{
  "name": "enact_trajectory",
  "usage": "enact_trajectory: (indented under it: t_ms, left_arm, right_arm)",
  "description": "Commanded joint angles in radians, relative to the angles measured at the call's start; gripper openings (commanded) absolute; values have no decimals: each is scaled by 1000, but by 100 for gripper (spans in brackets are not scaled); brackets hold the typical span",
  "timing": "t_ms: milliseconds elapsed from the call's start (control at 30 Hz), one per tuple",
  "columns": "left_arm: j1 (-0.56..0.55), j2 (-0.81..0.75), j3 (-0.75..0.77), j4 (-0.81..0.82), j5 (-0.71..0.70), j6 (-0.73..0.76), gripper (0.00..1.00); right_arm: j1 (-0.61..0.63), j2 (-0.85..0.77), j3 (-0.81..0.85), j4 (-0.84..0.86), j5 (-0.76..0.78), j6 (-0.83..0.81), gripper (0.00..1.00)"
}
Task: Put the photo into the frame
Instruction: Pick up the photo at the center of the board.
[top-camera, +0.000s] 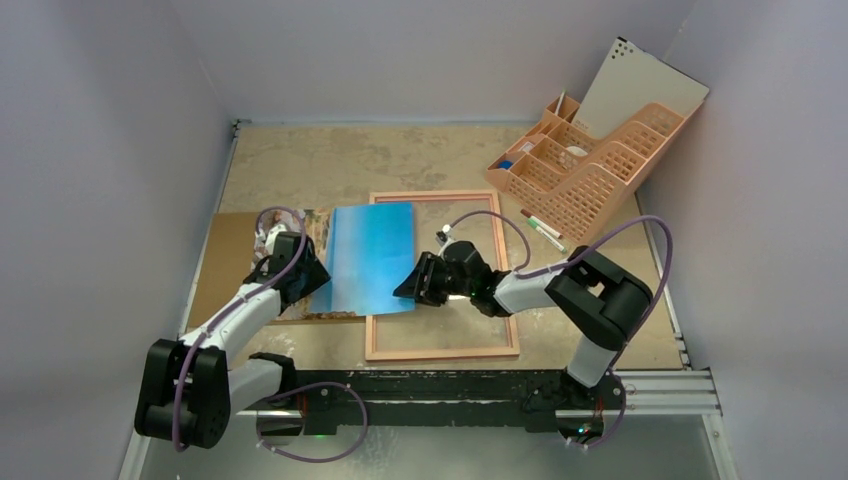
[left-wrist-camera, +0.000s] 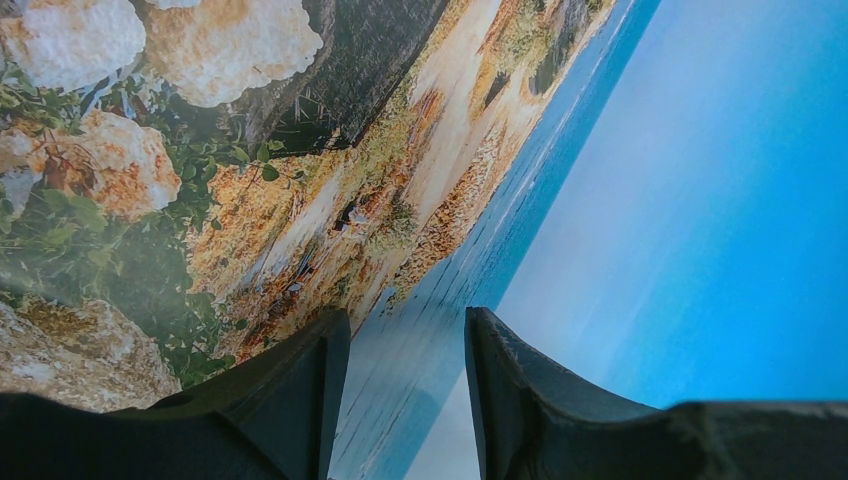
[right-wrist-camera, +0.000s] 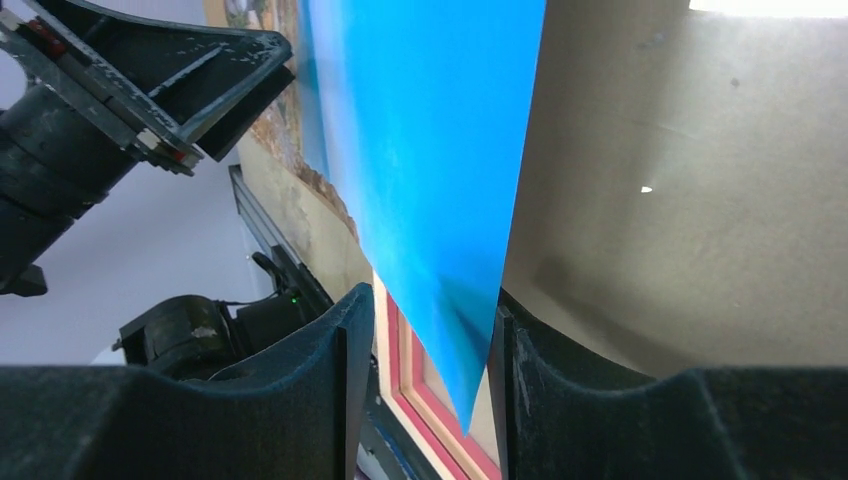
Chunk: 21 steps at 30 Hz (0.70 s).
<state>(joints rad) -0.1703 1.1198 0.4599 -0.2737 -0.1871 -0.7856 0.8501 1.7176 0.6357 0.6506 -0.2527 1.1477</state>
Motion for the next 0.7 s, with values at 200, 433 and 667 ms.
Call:
enact_trajectory:
  t_ms: [200, 433, 667]
  left_arm:
    - [3, -23, 8, 21, 23, -7, 48]
    - [3, -76, 107, -22, 99, 88, 48]
    - [3, -123, 242, -38, 240, 220, 49]
  right_arm:
    - [-6, 36, 145, 47, 51, -29, 28]
    - [-20, 28, 179, 30, 33, -15, 0]
    - [-80, -120, 191, -49, 14, -33, 0]
